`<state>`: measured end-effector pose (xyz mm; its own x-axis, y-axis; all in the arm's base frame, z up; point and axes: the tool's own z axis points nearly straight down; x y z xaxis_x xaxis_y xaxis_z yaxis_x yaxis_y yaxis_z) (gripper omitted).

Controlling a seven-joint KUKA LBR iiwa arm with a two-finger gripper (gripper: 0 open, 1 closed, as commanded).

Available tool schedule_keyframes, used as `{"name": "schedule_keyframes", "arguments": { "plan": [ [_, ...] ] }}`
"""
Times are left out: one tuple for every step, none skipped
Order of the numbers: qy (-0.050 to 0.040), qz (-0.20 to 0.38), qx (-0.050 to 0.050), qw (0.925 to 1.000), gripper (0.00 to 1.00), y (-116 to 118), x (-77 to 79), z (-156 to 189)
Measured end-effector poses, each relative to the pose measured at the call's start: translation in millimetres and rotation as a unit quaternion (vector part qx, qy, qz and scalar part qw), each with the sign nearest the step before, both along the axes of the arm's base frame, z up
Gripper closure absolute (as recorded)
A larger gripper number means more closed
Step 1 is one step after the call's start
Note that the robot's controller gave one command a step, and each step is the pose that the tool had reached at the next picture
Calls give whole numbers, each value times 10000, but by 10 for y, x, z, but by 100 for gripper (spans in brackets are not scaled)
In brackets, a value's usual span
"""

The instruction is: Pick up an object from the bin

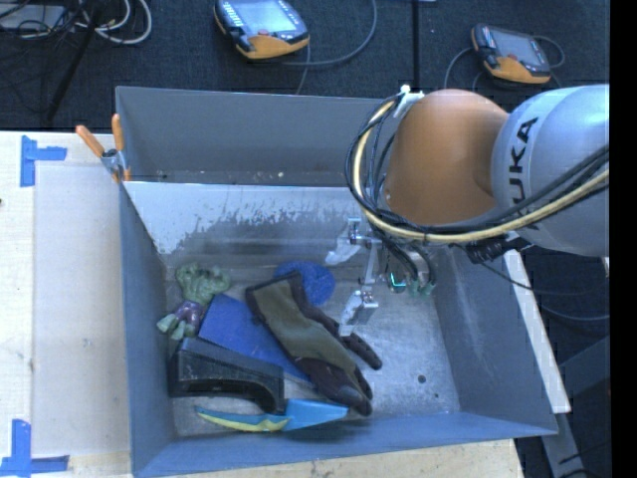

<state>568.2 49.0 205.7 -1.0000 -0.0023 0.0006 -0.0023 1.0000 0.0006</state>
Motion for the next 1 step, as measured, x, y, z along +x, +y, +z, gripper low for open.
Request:
{"name": "schedule_keyframes", "arguments": {
  "plan": [
    [13,901,0,9959,100,488,-233,-667]
  ]
}}
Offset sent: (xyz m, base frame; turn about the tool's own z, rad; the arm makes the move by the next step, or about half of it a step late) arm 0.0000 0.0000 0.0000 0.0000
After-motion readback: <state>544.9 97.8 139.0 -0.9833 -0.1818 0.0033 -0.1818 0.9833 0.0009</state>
